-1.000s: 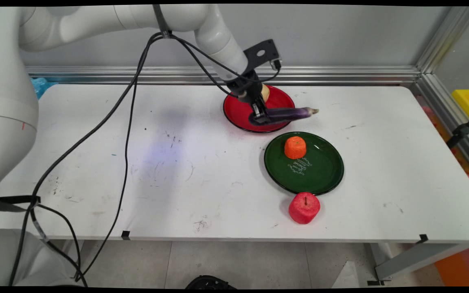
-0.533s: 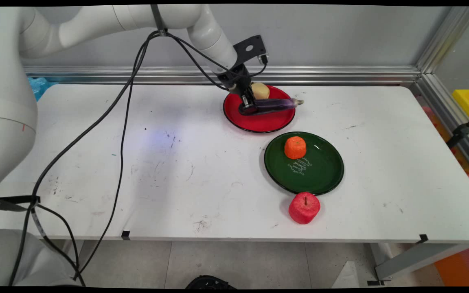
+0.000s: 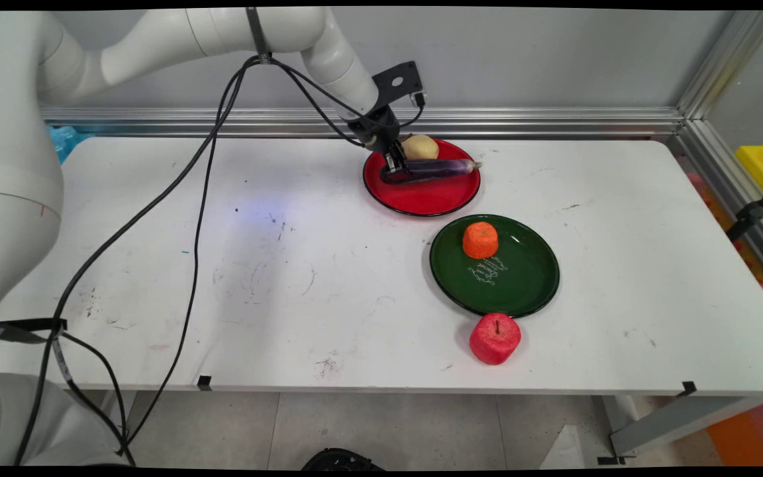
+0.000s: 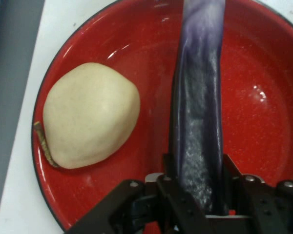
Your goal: Place the picked object on the red plate
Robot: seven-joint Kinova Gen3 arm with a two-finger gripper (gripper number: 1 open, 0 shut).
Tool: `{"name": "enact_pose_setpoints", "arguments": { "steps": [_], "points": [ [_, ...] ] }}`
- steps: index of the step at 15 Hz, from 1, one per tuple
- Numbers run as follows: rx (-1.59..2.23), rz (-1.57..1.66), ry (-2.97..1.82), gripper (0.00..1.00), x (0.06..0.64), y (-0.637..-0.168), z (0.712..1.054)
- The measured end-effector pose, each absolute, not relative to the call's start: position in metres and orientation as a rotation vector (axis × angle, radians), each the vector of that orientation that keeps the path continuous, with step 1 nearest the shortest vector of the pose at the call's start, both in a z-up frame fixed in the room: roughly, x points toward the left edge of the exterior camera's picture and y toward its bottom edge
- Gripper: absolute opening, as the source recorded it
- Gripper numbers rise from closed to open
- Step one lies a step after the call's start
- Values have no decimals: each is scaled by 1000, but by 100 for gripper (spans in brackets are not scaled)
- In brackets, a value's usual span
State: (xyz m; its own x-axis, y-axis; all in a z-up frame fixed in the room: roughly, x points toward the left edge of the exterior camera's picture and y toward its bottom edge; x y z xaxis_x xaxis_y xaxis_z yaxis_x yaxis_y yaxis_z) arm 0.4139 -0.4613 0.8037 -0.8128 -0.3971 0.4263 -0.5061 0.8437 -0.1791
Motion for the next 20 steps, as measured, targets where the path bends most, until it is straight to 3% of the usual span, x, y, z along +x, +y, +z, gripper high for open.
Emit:
{"name": "enact_pose_setpoints", "arguments": {
  "steps": [15, 16, 20],
  "points": [
    [683, 415, -2638, 0, 424, -476, 789],
    [684, 413, -2636, 100, 424, -476, 788],
    [688, 407, -2631, 100, 424, -476, 787]
  ]
}}
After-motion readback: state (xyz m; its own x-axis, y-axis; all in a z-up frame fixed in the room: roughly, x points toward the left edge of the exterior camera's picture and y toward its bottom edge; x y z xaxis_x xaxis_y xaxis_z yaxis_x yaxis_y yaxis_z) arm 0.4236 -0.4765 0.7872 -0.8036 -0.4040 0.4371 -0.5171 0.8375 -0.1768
